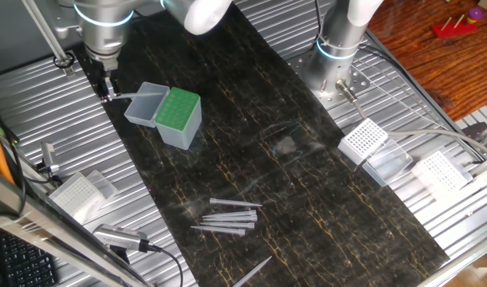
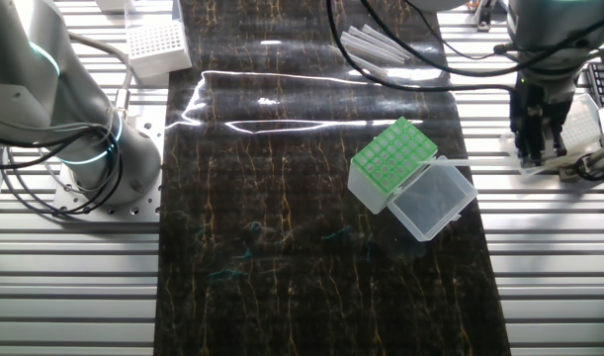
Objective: Insert a large pipette tip into the holder for large pipette tips
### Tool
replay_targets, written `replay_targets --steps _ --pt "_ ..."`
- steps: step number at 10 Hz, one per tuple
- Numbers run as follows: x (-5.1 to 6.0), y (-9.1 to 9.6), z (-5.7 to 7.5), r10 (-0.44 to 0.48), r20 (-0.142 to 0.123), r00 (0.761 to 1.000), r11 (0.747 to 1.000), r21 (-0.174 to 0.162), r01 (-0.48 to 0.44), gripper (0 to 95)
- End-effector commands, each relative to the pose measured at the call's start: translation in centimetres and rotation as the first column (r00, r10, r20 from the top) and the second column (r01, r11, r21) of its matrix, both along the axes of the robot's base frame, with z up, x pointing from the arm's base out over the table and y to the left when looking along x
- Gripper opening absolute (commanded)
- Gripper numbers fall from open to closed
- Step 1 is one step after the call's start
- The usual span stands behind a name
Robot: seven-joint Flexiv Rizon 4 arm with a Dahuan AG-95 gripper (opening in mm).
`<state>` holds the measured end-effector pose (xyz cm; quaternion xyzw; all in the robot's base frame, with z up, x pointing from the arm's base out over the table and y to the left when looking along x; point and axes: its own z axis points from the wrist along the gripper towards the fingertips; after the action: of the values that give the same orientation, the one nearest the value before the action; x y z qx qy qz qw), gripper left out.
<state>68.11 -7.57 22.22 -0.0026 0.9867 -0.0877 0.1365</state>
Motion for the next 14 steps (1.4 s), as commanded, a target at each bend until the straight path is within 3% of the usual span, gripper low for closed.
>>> replay_targets --steps 1,5,14 --pt "-0.1 0.4 -0.9 -0.026 0.010 1.000 1.000 0.000 0.026 0.0" --pt "-1.1 0.9 -2.7 -0.049 0.024 0.999 0.999 0.003 0.049 0.0" --pt "-2.4 1.8 -3.1 -0.066 0.034 0.997 0.998 0.010 0.066 0.0"
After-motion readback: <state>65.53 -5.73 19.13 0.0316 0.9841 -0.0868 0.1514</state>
